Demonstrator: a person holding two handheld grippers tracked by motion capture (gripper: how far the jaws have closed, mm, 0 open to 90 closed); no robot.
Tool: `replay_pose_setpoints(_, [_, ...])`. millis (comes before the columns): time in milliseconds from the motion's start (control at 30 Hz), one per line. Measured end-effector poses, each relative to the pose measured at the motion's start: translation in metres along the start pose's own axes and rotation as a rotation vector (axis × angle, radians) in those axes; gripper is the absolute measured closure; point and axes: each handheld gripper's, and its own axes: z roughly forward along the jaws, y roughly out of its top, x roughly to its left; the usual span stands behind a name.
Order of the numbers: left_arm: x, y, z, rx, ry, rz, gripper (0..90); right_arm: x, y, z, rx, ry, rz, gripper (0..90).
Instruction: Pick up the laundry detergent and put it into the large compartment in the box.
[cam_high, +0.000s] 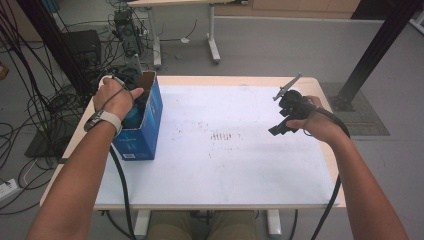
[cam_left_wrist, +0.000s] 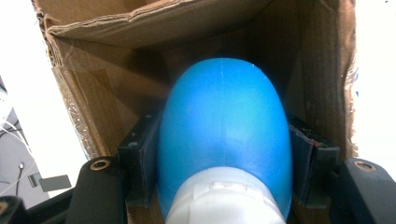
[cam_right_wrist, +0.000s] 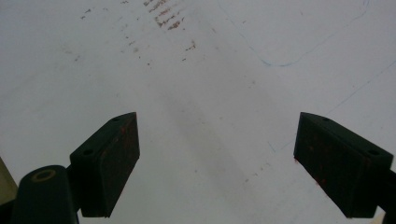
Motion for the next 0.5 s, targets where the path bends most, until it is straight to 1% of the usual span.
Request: replay_pose_setpoints(500, [0.0, -0.0018, 0.0003, -0.006, -0.003, -0.002, 37.1, 0.0009, 0.0002, -0.0006, -0.001, -0.002, 0.0, 14.4])
